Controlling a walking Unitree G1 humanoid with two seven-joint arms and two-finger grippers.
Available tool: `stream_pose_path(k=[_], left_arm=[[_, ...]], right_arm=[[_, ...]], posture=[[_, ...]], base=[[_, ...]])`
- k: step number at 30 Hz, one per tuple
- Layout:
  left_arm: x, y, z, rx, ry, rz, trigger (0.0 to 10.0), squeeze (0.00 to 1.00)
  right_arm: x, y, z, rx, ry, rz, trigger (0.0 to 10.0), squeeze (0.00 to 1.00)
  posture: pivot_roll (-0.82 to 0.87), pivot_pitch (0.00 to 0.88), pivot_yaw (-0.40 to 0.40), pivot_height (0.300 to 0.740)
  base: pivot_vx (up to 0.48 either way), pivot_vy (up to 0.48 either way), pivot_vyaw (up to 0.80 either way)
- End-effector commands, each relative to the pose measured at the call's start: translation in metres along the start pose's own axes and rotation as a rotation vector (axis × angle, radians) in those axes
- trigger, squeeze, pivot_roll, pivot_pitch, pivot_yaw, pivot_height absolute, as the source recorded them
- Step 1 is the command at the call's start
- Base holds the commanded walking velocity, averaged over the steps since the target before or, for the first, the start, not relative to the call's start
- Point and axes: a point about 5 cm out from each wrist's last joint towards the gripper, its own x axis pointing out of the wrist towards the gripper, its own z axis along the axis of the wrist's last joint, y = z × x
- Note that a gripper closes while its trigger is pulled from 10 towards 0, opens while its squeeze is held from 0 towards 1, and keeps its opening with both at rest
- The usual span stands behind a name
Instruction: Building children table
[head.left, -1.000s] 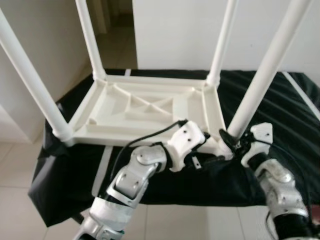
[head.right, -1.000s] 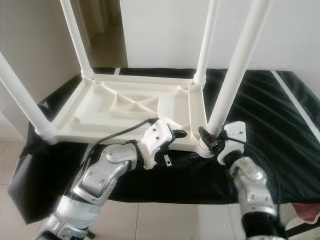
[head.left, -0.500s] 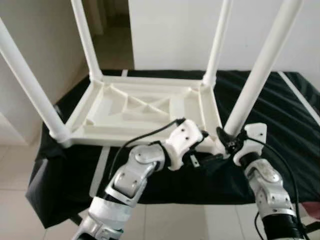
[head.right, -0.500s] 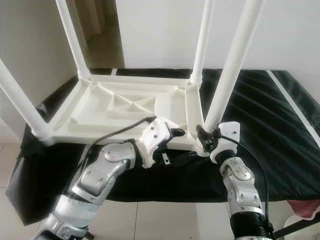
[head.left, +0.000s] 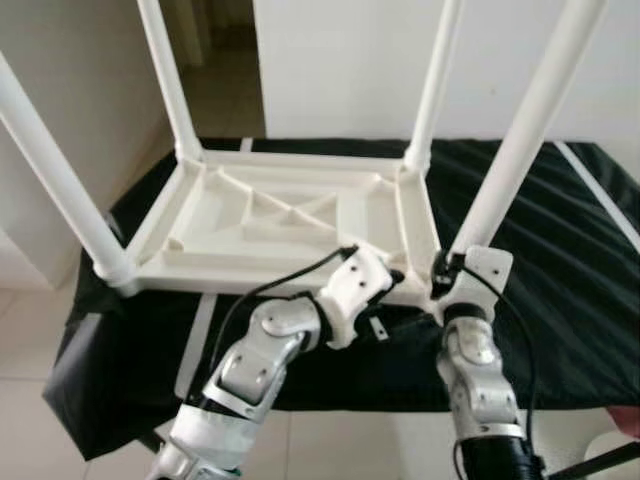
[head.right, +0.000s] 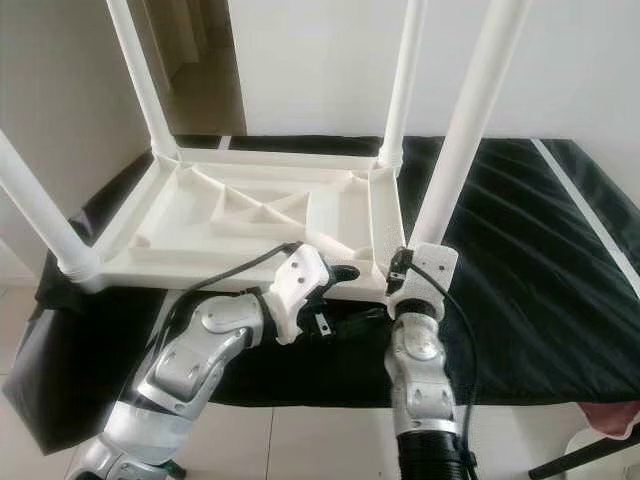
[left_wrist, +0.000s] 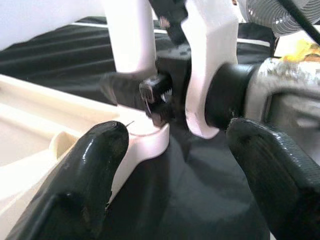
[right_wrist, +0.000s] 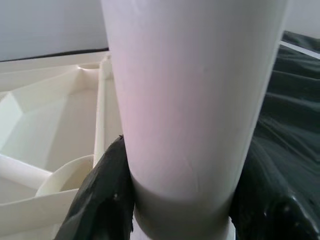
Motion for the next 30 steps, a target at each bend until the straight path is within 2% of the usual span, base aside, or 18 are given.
stream_pose_path(k=[1,13,14,15,16,23,29,30], left_arm=[[-0.002,0.005,-0.006,-0.032,0.018,0.063,10.0,0.00],[-0.005,0.009,-0.008,-0.061,0.027,0.040,10.0,0.00],[-0.005,0.009,-0.008,-0.073,0.028,0.036,10.0,0.00],[-0.005,0.009,-0.008,-0.080,0.030,0.033,10.0,0.00],[-0.004,0.010,-0.008,-0.082,0.030,0.030,10.0,0.00],[0.000,0.015,-0.004,-0.082,0.016,0.048,10.0,0.00],[-0.005,0.012,-0.007,-0.088,0.037,0.023,10.0,0.00],[-0.007,0.011,-0.008,-0.091,0.039,0.016,10.0,0.00]], right_arm=[[-0.015,-0.001,-0.021,0.039,0.106,-0.042,10.0,0.00],[-0.020,-0.007,-0.006,0.014,0.016,0.005,10.0,0.00],[-0.018,-0.009,-0.003,0.008,0.006,0.033,10.0,0.82],[-0.017,-0.010,-0.001,0.004,-0.001,0.053,10.0,0.82],[-0.015,-0.012,0.001,0.001,-0.009,0.071,10.0,1.00],[-0.007,-0.022,0.012,-0.023,-0.044,0.144,10.0,1.00],[-0.002,-0.030,0.014,-0.034,-0.046,0.247,10.0,1.00],[-0.001,-0.032,0.015,-0.040,-0.047,0.275,10.0,0.65]], posture=[[0.01,0.000,0.000,0.740],[0.00,0.000,0.006,0.740],[-0.01,0.000,0.004,0.740],[-0.01,0.000,0.004,0.740],[-0.01,0.000,0.007,0.740],[-0.02,0.000,0.014,0.740],[-0.02,0.000,0.017,0.740],[-0.02,0.000,0.018,0.740]], base=[[0.000,0.000,0.00],[0.000,0.000,0.00],[0.000,0.000,0.00],[0.000,0.000,0.00],[0.000,0.000,0.00],[0.000,0.000,0.00],[0.000,0.000,0.00],[0.000,0.000,0.00]])
